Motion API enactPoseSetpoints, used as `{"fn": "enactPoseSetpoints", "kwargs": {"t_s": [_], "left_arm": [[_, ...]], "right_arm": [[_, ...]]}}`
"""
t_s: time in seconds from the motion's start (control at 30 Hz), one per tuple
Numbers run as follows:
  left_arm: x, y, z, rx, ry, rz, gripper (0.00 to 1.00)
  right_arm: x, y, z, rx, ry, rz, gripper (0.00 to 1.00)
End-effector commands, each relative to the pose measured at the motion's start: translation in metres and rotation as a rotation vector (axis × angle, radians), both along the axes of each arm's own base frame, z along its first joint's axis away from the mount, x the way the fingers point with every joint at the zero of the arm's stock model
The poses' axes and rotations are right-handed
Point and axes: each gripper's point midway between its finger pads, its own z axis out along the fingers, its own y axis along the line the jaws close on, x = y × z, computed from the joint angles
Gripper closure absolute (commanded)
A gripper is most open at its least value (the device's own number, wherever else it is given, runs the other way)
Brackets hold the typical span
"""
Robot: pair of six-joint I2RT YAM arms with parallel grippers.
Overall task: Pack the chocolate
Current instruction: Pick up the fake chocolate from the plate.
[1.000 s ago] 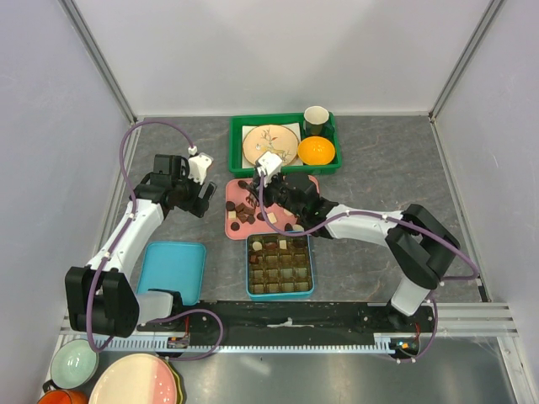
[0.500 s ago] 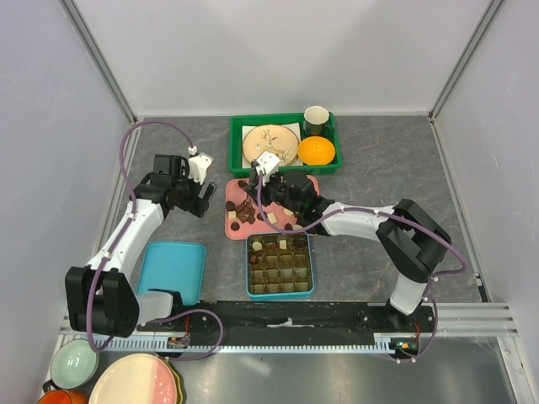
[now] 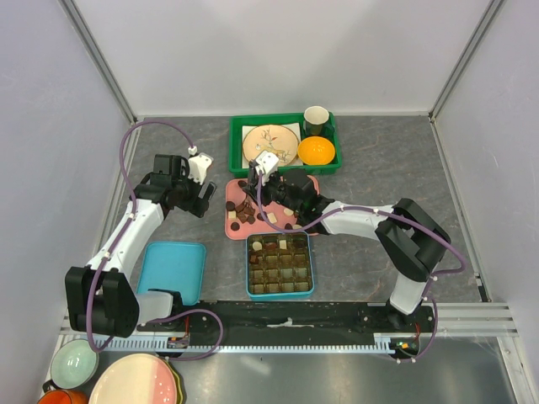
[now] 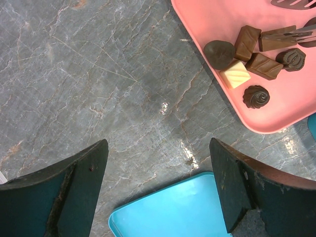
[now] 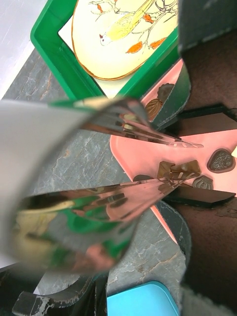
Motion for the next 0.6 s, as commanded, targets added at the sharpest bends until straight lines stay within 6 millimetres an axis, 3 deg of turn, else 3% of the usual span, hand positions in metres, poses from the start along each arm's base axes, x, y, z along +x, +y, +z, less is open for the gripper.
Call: {"fn": "enactPoseSetpoints", "kwargs": {"t_s": [0.0,0.27,0.57], "left_arm": [[0.004,0.002,0.012,0.006,-0.044,-0.015,0.1],[0.003,0.002,0.012,0.011,-0.046,-0.017,0.1],[0.003,0.003,0.013,0.014,-0.049,-0.016,0.1]], "right_arm": [[-0.004,0.005,0.043,0.089,-0.06,0.035,0.52],[-0.01,0.003,0.059,0.132,-0.075,0.045,0.53],[-0.009,0.003,0.039,0.106,-0.047,0.041,0.53]]}}
